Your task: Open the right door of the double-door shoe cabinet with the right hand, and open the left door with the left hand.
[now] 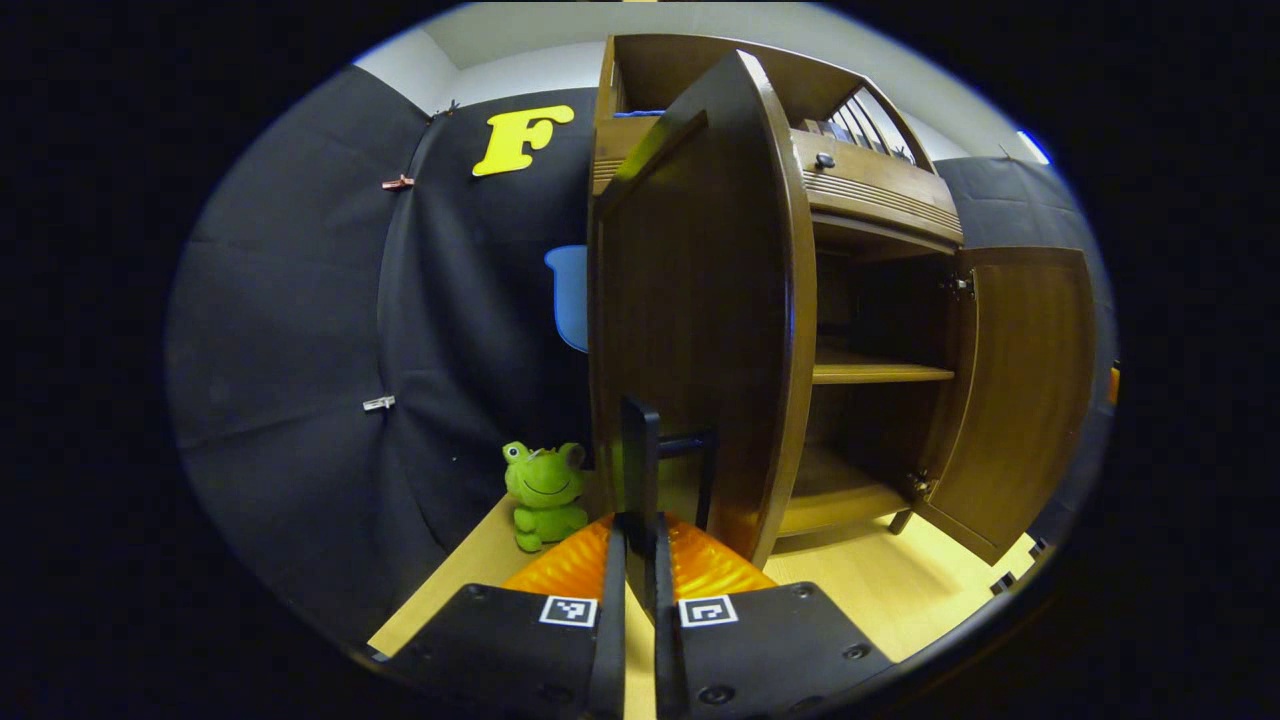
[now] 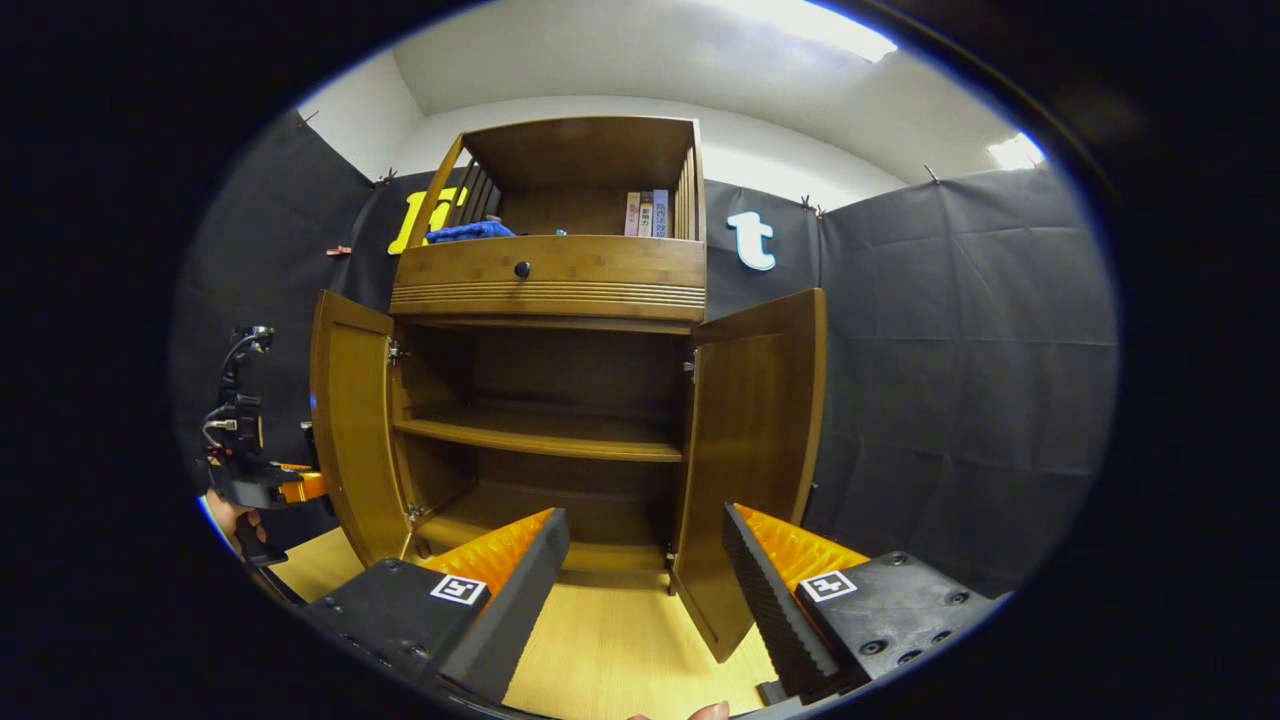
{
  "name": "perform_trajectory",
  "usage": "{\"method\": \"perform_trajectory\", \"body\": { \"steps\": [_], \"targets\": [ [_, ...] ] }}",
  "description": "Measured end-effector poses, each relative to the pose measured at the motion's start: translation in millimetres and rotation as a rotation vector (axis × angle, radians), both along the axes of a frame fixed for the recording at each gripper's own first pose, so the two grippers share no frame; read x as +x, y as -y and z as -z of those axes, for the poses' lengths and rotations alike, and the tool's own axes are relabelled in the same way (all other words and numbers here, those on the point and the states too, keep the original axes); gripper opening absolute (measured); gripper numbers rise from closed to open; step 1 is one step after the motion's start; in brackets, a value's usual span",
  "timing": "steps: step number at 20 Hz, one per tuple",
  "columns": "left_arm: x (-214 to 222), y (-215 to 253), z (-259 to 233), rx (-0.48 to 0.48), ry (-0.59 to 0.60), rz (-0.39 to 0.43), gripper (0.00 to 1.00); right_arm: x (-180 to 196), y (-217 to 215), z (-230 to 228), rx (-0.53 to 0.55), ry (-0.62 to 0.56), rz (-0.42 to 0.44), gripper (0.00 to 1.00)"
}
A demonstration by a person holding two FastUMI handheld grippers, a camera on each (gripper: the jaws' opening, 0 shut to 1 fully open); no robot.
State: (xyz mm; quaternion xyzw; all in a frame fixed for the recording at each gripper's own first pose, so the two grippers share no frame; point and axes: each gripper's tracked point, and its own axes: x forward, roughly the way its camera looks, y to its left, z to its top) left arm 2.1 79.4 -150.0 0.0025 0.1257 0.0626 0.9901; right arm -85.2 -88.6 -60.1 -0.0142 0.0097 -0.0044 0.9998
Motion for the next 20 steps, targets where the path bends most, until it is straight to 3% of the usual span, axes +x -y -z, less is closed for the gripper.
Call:
{"method": "perform_trajectory", "body": {
  "steps": [6, 15, 18, 20],
  "targets": [
    [-10, -29, -4, 0.031, 0.010, -0.004, 0.15, 8, -19, 3, 0.031, -0.009, -0.003, 0.97],
    [-17, -68, -8, -0.040, 0.040, -0.002, 0.10, 22, -35, 5, 0.052, -0.020, -0.009, 0.96],
    [-20, -68, -13, -0.025, 0.052, -0.005, 0.13, 20, -36, 5, 0.063, -0.023, -0.009, 0.96],
    [-27, -75, -19, 0.000, 0.065, -0.053, 0.17, 17, -37, 5, 0.057, -0.022, -0.013, 0.98]
  ]
}}
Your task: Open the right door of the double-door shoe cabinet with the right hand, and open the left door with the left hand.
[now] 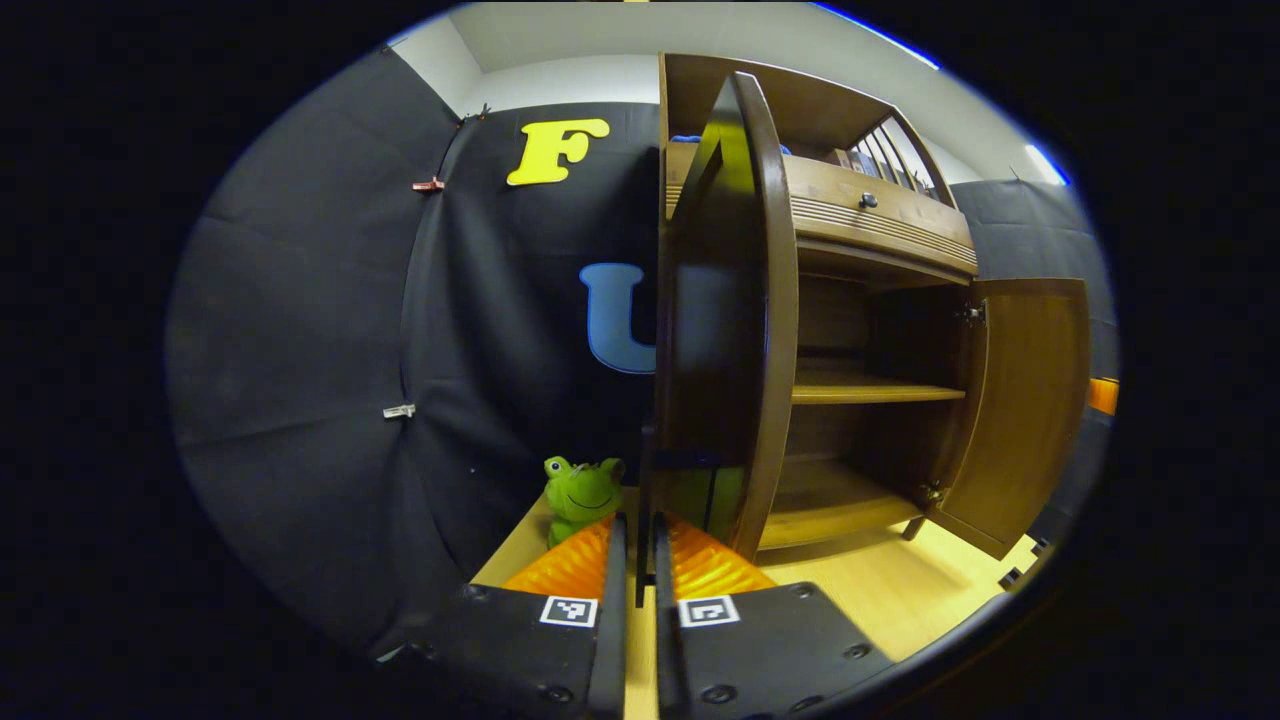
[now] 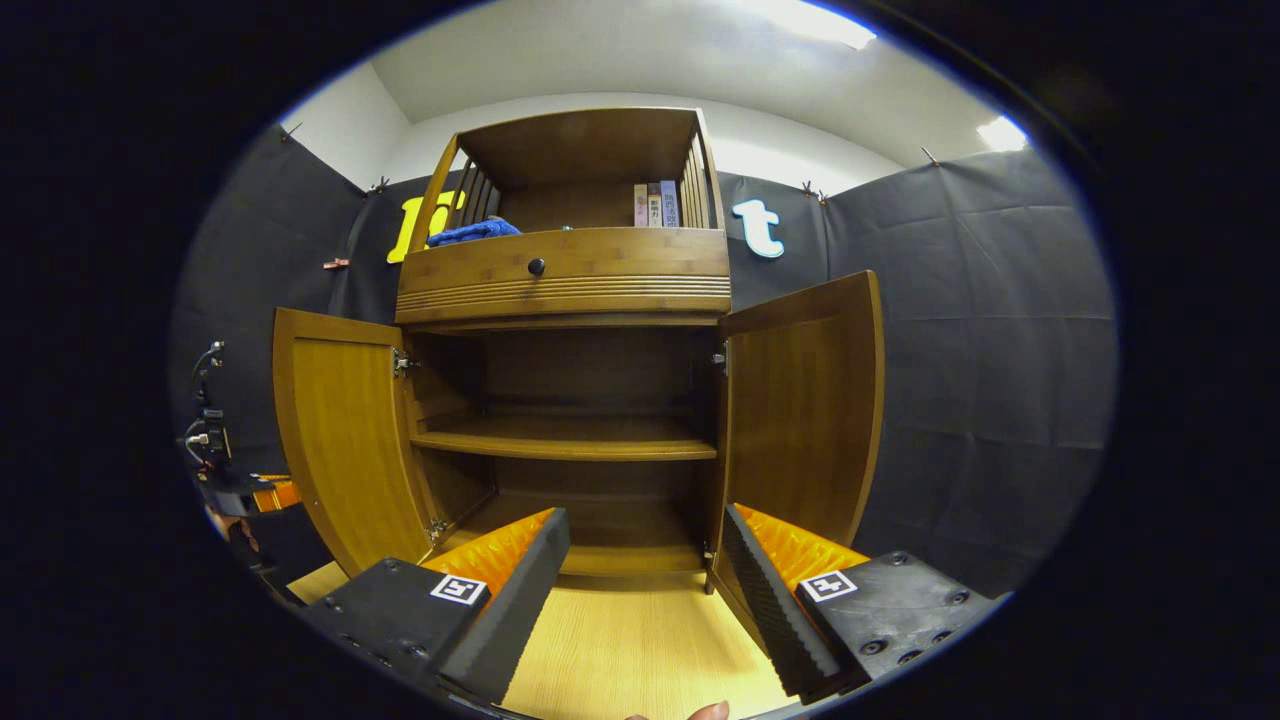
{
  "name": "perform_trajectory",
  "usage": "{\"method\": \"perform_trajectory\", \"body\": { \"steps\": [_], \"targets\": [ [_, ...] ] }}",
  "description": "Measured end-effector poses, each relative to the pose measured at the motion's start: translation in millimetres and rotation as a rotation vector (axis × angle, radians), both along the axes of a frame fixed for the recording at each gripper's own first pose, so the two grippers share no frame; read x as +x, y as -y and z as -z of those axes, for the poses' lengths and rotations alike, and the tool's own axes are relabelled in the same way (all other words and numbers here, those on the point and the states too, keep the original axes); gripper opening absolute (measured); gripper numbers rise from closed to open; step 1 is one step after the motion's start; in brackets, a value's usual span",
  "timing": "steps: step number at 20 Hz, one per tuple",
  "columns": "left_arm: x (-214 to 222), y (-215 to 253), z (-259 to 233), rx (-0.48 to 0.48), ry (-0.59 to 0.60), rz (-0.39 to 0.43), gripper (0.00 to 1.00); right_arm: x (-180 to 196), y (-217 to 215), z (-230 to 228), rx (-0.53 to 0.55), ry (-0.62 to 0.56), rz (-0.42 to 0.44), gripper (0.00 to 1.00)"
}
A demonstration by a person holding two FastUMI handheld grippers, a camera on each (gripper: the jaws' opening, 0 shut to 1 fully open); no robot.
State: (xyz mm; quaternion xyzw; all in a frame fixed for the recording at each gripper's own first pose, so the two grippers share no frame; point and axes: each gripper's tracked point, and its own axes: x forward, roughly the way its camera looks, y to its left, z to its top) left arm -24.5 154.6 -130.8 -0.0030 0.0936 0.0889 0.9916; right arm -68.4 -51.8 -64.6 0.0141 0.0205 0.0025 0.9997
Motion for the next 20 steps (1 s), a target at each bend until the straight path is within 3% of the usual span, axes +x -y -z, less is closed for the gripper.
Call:
{"method": "perform_trajectory", "body": {
  "steps": [2, 5, 12, 20],
  "targets": [
    [-11, -22, 0, 0.040, 0.002, -0.079, 0.49, -4, 2, 1, -0.004, -0.003, -0.004, 0.98],
    [-17, -24, 2, 0.050, -0.012, -0.099, 0.97, -8, 3, 3, -0.004, -0.015, -0.016, 0.98],
    [-55, 2, -15, 0.055, -0.005, -0.071, 0.98, -1, 6, -2, 0.006, -0.011, -0.027, 0.96],
    [-45, 58, -62, 0.015, 0.062, -0.005, 0.98, 10, 14, -10, 0.007, 0.001, -0.020, 0.96]
  ]
}}
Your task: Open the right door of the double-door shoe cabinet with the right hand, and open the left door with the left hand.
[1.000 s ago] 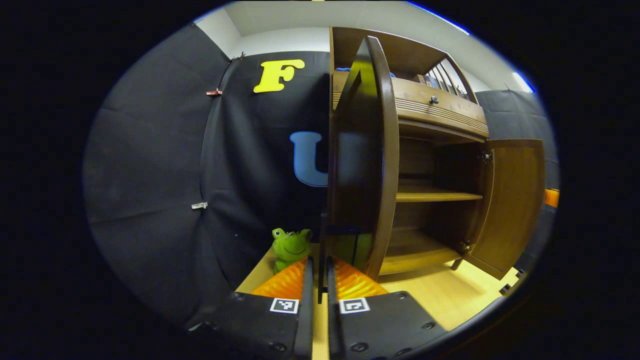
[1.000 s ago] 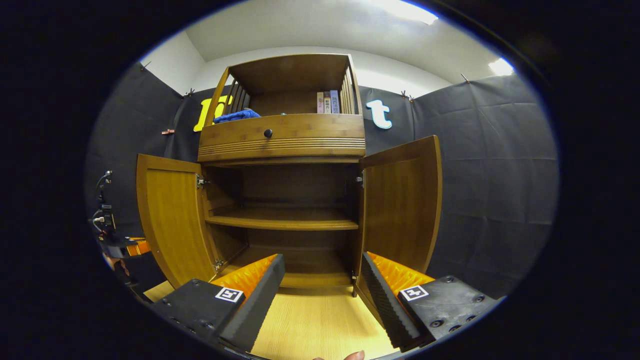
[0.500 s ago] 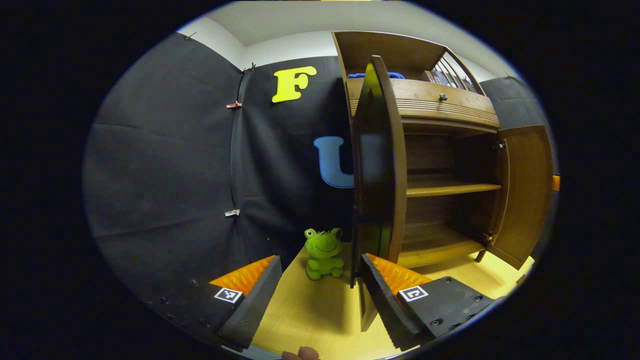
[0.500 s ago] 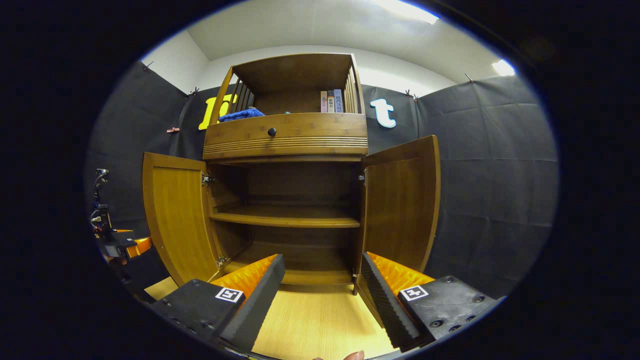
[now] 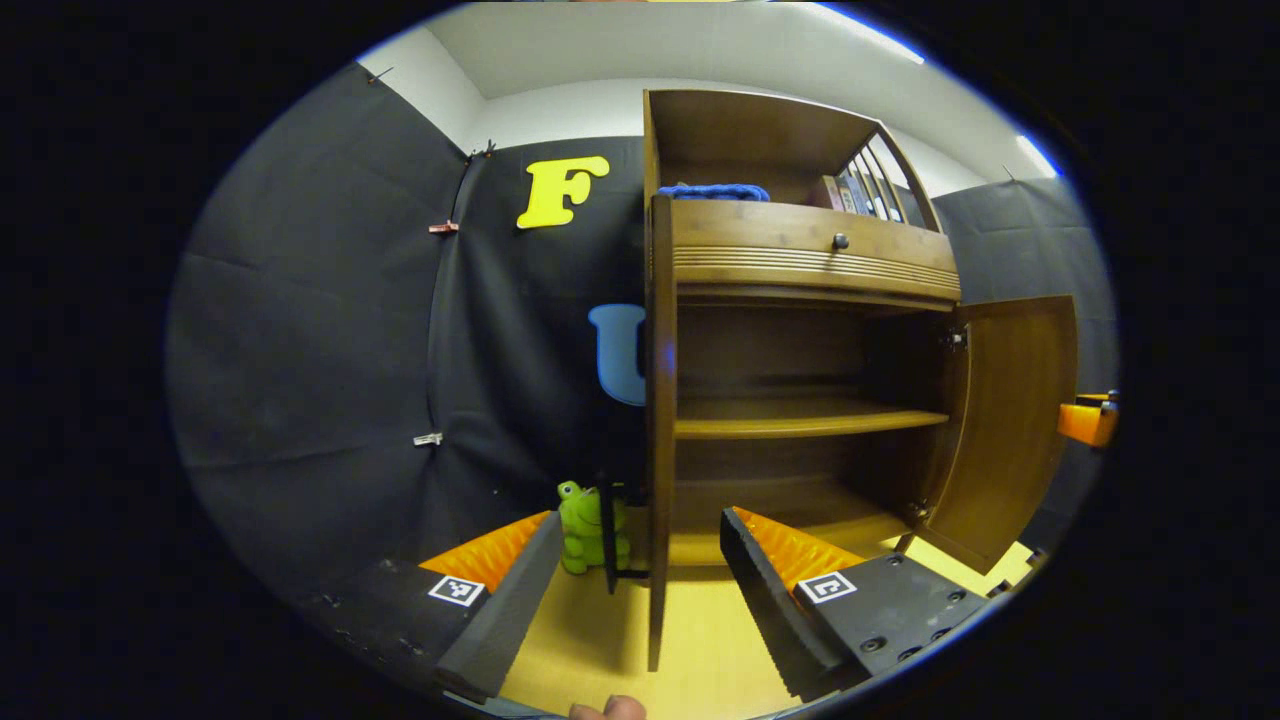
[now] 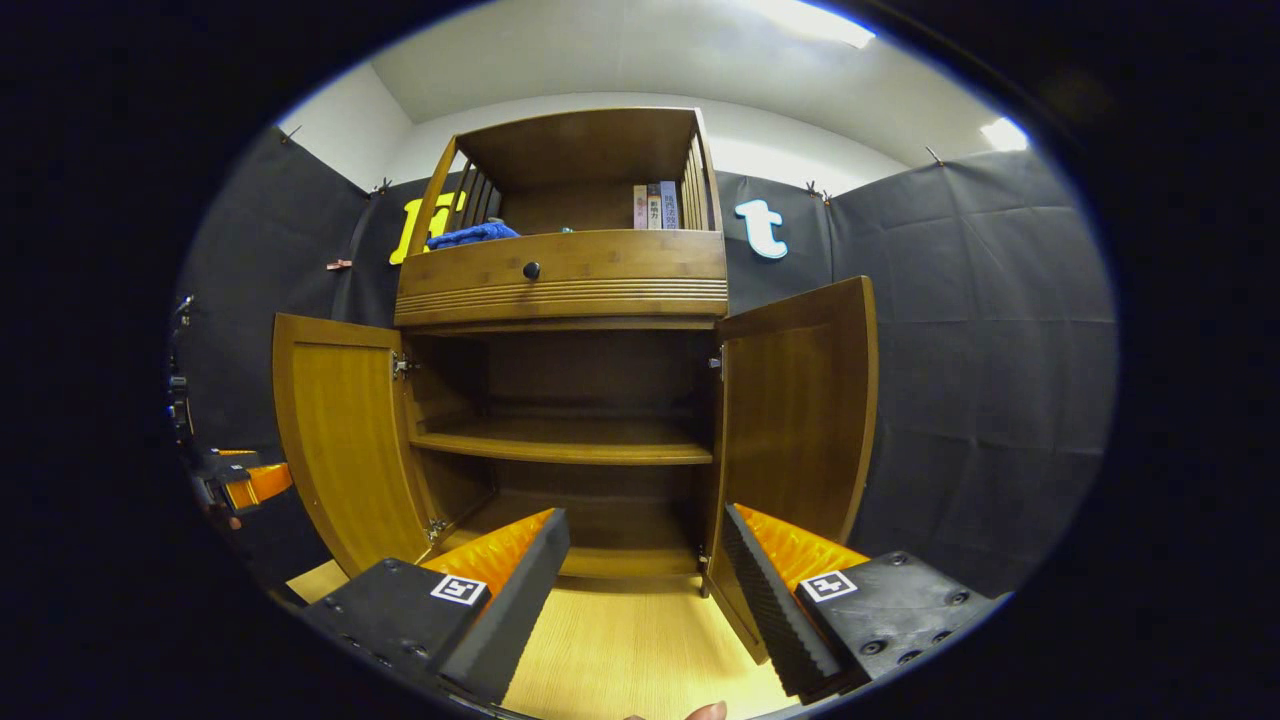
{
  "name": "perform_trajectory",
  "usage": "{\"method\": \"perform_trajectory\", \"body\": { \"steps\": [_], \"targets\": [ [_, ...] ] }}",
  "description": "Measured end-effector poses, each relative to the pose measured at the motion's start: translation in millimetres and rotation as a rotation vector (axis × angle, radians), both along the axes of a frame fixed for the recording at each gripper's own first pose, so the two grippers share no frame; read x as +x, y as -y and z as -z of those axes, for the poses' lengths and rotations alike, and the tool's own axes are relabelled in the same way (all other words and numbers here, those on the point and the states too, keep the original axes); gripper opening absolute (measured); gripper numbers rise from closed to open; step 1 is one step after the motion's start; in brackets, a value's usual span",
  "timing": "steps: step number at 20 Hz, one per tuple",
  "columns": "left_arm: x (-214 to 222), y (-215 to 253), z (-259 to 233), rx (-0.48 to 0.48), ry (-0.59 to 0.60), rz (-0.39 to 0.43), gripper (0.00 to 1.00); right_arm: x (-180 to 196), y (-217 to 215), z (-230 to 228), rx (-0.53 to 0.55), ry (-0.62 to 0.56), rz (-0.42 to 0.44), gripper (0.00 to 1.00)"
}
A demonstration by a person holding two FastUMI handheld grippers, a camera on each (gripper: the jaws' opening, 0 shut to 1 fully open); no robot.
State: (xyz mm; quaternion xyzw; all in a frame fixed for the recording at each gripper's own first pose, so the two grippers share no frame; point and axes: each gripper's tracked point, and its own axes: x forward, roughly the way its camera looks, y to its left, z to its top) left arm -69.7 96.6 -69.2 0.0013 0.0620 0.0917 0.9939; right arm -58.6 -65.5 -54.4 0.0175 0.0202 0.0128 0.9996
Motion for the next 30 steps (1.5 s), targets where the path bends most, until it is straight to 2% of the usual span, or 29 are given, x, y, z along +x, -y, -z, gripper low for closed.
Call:
{"method": "perform_trajectory", "body": {
  "steps": [3, 6, 10, 12, 14, 17, 19, 23, 28, 30],
  "targets": [
    [6, 16, -12, -0.005, 0.021, 0.006, 0.98, 8, 2, -2, -0.003, 0.003, -0.002, 0.96],
    [13, 33, -20, 0.007, 0.032, 0.015, 0.98, 14, 2, -2, -0.006, 0.004, -0.003, 1.00],
    [19, 56, -25, 0.020, 0.034, 0.034, 0.98, 20, -1, -3, -0.010, 0.006, -0.008, 0.98],
    [20, 64, -28, 0.024, 0.038, 0.032, 0.98, 23, -3, 1, -0.016, -0.003, -0.016, 0.99],
    [21, 71, -31, 0.032, 0.046, 0.027, 0.98, 26, -5, 1, -0.022, -0.001, -0.023, 0.96],
    [23, 81, -31, 0.049, 0.051, 0.019, 0.99, 33, -1, 2, -0.034, 0.006, -0.012, 0.98],
    [25, 87, -31, 0.061, 0.054, 0.019, 0.99, 35, -2, 2, -0.035, 0.006, -0.016, 0.96],
    [26, 99, -33, 0.065, 0.069, 0.017, 0.99, 34, -2, 4, -0.044, 0.005, -0.023, 0.95],
    [28, 114, -32, 0.070, 0.065, 0.018, 0.99, 25, -10, 4, -0.042, 0.005, -0.058, 1.00],
    [29, 121, -35, 0.073, 0.067, 0.023, 0.99, 22, -12, 3, -0.039, 0.010, -0.073, 0.98]
  ]
}}
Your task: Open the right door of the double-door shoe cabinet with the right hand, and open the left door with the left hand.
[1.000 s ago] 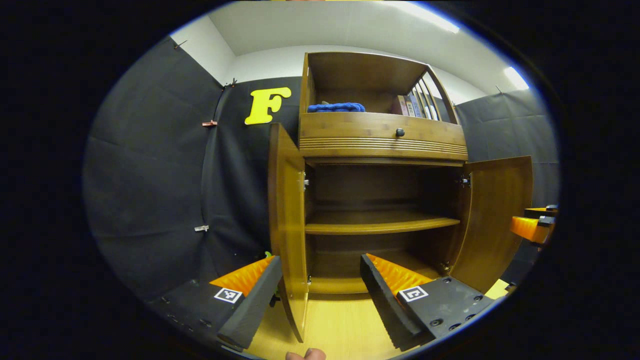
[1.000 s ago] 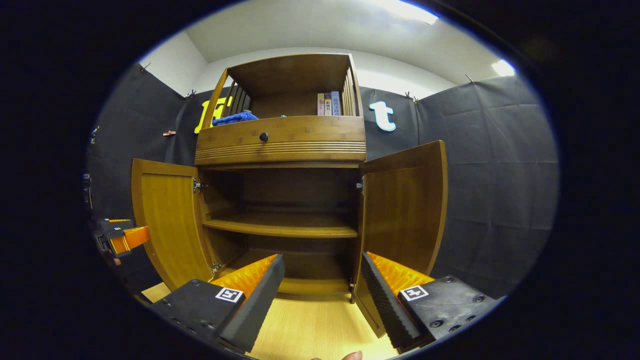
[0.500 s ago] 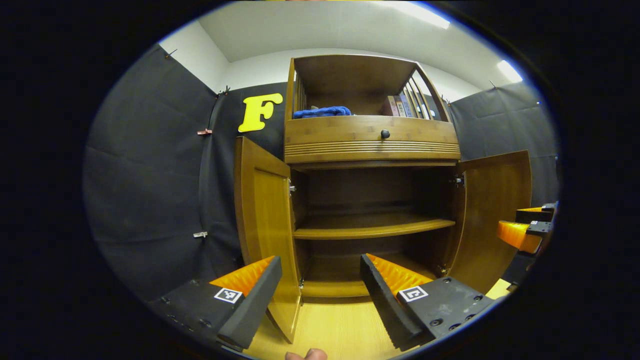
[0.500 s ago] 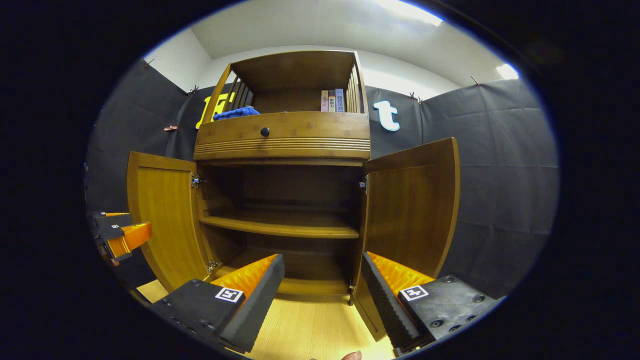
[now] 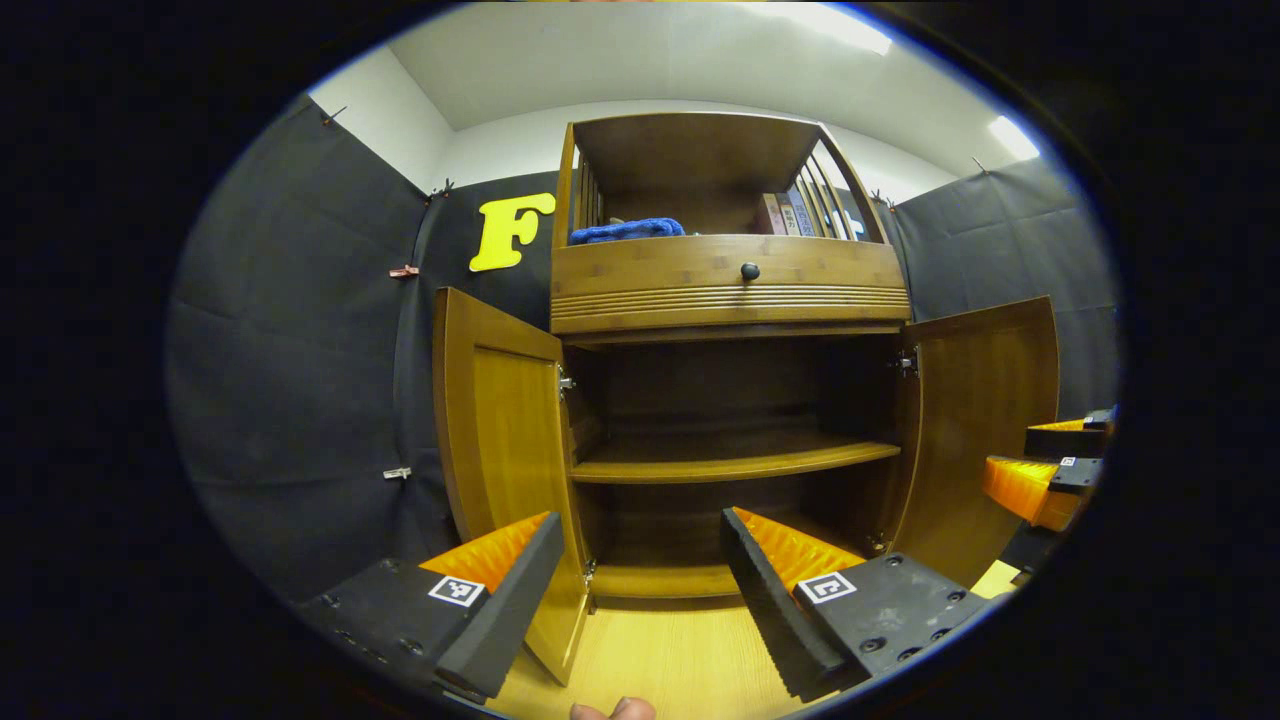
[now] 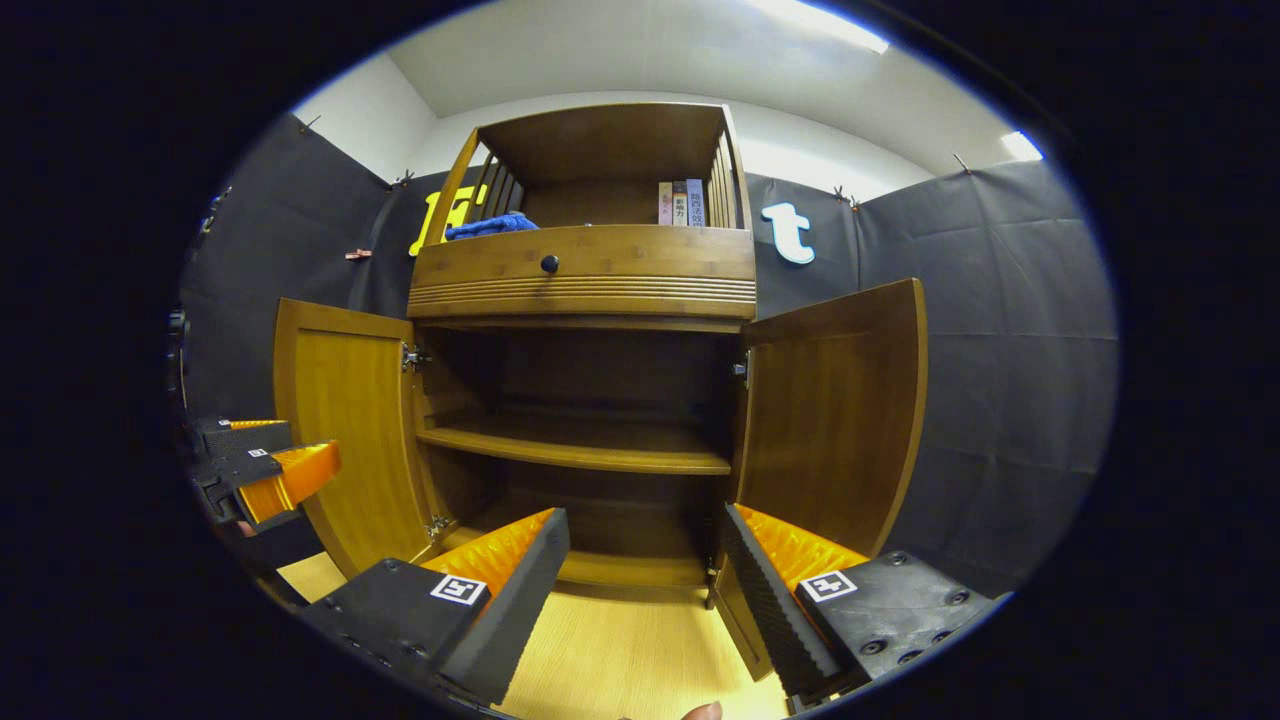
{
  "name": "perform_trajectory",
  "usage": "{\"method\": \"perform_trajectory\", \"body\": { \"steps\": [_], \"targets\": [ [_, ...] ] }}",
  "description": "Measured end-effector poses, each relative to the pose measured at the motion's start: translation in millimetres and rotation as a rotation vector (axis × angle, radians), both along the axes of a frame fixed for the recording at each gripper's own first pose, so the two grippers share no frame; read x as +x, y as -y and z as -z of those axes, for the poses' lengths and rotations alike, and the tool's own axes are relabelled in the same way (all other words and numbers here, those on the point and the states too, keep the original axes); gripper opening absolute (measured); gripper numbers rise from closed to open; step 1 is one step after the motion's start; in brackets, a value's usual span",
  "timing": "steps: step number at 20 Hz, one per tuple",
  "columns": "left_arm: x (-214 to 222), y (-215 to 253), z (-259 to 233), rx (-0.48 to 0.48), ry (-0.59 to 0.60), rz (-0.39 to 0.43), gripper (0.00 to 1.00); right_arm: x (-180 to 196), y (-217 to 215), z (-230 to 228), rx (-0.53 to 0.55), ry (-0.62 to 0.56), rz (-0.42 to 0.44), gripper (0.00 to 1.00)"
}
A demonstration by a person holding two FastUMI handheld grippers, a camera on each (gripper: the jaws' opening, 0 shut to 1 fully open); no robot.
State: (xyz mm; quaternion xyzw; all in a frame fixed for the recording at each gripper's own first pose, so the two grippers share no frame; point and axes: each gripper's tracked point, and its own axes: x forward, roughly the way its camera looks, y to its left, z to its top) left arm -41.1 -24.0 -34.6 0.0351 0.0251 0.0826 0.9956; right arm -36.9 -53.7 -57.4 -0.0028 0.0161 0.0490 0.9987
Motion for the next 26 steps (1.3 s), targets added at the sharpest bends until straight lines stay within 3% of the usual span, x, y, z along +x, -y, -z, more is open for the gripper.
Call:
{"method": "perform_trajectory", "body": {
  "steps": [10, 26],
  "targets": [
    [-6, 28, -3, 0.010, -0.003, 0.022, 0.99, -10, 8, -2, 0.004, 0.003, -0.023, 0.98],
    [-6, 31, -2, 0.018, -0.005, 0.027, 0.99, -11, 8, -3, -0.005, 0.014, -0.035, 0.98]
  ]
}}
